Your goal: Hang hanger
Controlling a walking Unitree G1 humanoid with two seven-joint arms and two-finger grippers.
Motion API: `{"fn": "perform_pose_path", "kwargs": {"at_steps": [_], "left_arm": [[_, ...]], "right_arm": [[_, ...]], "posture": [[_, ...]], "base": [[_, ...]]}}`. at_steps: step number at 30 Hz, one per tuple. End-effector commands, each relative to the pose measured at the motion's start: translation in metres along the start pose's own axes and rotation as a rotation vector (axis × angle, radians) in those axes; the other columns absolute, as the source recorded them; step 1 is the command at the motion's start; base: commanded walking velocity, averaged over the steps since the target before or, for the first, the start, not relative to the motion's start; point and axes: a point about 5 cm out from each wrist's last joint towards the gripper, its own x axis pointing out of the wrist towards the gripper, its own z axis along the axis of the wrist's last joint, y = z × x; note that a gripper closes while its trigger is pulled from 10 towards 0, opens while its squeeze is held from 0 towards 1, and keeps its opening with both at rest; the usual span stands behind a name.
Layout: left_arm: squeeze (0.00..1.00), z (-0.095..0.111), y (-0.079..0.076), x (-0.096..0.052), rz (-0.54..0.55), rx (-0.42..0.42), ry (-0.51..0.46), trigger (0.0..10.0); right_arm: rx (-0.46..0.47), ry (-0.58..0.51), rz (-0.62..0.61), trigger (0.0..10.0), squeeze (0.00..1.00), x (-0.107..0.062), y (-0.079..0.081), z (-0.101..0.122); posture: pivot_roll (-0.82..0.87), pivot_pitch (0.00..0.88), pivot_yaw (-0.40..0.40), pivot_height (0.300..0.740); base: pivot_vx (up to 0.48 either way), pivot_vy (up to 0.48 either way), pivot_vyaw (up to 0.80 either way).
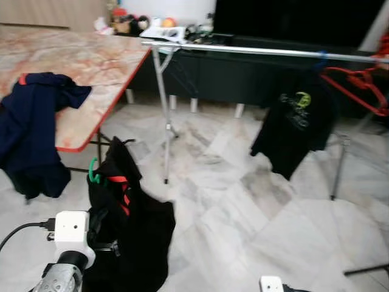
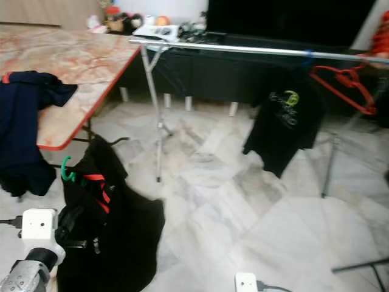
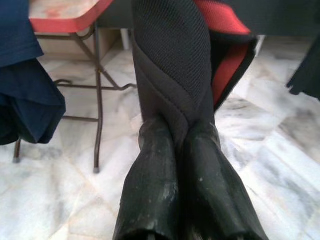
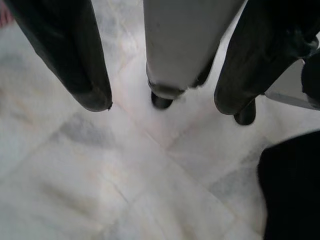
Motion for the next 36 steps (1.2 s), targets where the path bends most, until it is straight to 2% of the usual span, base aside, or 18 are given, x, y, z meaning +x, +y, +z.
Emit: {"fn": "perform_pose_path", "kwargs": {"at_steps": [1, 15, 28, 36], "left_arm": [[0.0, 0.006, -0.002, 0.0, -0.008, -0.009, -0.032, 10.0], [0.0, 0.006, -0.005, 0.0, -0.024, -0.001, -0.027, 10.0], [0.0, 0.004, -0.01, 0.003, -0.061, 0.015, -0.016, 10.0], [0.0, 0.003, -0.024, 0.008, -0.182, 0.049, 0.017, 10.0]], "right_arm": [[0.008, 0.009, -0.021, 10.0, 0.0, -0.001, -0.007, -0.002], [0.007, 0.009, -0.021, 10.0, 0.0, -0.001, -0.008, -0.003], [0.0, -0.007, -0.02, 10.0, 0.0, -0.001, -0.008, -0.001], [0.029, -0.124, -0.028, 10.0, 0.0, -0.002, -0.009, 0.007]], "posture": [[0.01, 0.116, -0.01, 0.74], [0.0, 0.115, -0.009, 0.74], [0.01, 0.109, -0.008, 0.74], [0.01, 0.107, -0.007, 0.74]], "base": [[-0.349, 0.0, 0.0], [-0.339, 0.0, 0.0], [0.0, 0.0, 0.0], [0.0, 0.0, 0.0]]}}
